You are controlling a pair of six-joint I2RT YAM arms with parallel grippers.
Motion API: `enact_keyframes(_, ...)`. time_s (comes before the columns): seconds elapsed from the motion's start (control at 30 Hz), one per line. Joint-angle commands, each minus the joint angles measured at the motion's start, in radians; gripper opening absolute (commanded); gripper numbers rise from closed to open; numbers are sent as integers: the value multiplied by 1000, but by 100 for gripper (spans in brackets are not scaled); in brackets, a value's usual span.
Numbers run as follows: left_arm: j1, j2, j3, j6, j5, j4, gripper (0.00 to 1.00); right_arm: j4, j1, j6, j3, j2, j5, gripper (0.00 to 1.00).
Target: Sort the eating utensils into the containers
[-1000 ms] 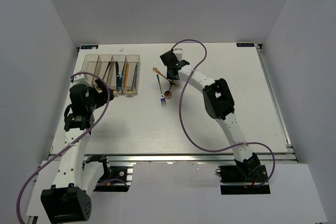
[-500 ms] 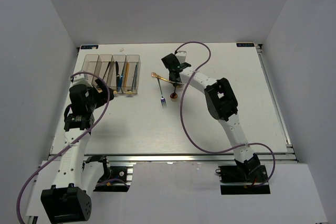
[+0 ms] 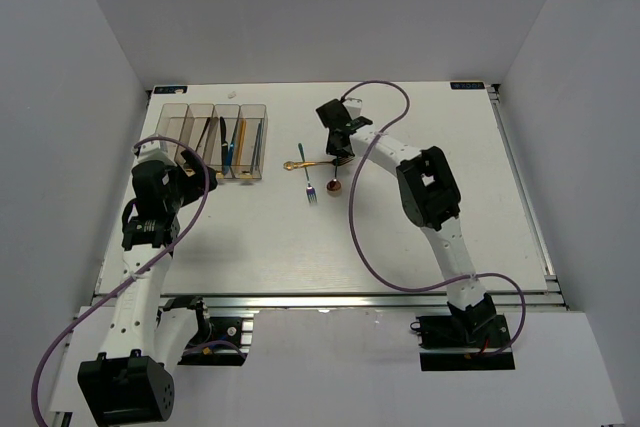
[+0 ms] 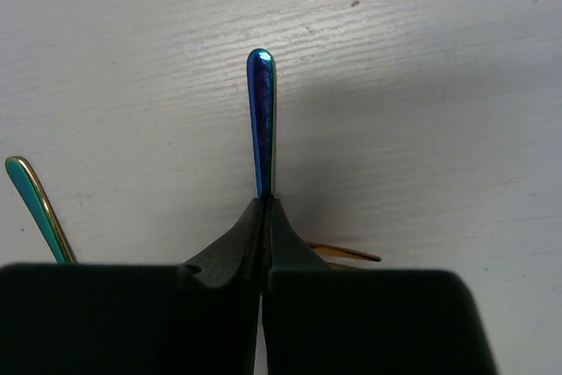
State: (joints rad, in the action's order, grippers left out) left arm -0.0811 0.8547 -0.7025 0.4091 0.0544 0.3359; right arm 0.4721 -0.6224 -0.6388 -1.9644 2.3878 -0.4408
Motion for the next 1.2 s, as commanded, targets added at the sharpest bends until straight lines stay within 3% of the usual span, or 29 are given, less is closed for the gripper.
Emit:
enact_keyframes(0.0, 3, 0, -8, 4, 13, -11, 98, 25, 4, -10, 32, -94, 36, 0)
enact_keyframes(0.37, 3, -5, 1, 36, 74, -52, 98, -72, 3, 100, 172, -301, 59, 0)
enact_keyframes(0.47, 3, 13, 1, 46, 105, -64, 98, -73, 7, 133, 190, -285, 71, 0)
enact_keyframes(0.5, 3, 23, 1, 46, 105, -63, 98, -54, 10, 142, 156, -271, 80, 5)
enact_keyframes(0.57, 3, 26, 0, 43, 104, -60, 98, 26, 6, 151, 116, -218, 90, 45)
enact_keyframes(0.6, 3, 26, -2, 43, 102, -58, 98, 46, 3, 151, 93, -205, 88, 51)
enact_keyframes(0.73, 3, 20, 6, 39, 93, -55, 98, 19, -25, 140, 194, -220, 105, 50)
enact_keyframes(0.83, 3, 26, 6, 39, 94, -55, 98, -16, -37, 123, 237, -223, 137, 41)
enact_keyframes(1.17, 3, 27, 6, 30, 93, -46, 98, 37, -56, 90, 156, -83, 126, 34)
